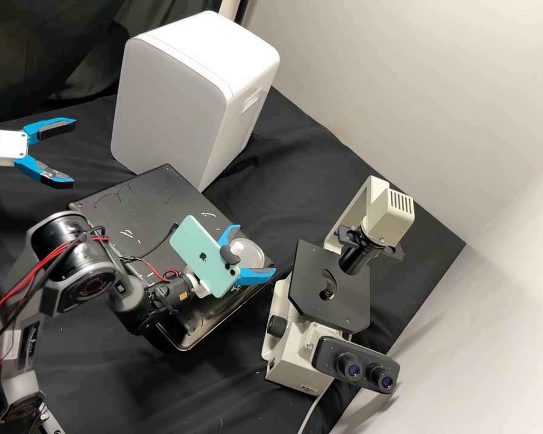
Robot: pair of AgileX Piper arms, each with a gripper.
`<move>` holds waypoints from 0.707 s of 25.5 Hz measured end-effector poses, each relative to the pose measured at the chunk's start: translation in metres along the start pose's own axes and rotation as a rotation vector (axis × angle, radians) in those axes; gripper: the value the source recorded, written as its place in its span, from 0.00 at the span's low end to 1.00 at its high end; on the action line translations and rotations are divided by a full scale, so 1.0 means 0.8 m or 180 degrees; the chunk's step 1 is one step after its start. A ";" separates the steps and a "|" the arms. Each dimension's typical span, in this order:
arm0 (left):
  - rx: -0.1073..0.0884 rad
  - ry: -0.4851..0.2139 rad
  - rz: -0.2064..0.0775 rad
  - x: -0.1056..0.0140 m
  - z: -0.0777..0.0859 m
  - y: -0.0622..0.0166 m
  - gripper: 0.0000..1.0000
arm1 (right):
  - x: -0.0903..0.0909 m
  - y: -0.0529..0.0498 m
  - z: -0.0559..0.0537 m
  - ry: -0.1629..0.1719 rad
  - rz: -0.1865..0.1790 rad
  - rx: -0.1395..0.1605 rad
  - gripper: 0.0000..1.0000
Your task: Place the petri dish on the microscope
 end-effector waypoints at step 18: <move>0.0000 0.0000 0.0000 0.000 0.000 0.0000 1.00 | -0.029 0.037 -0.010 0.0170 0.0319 0.0082 0.00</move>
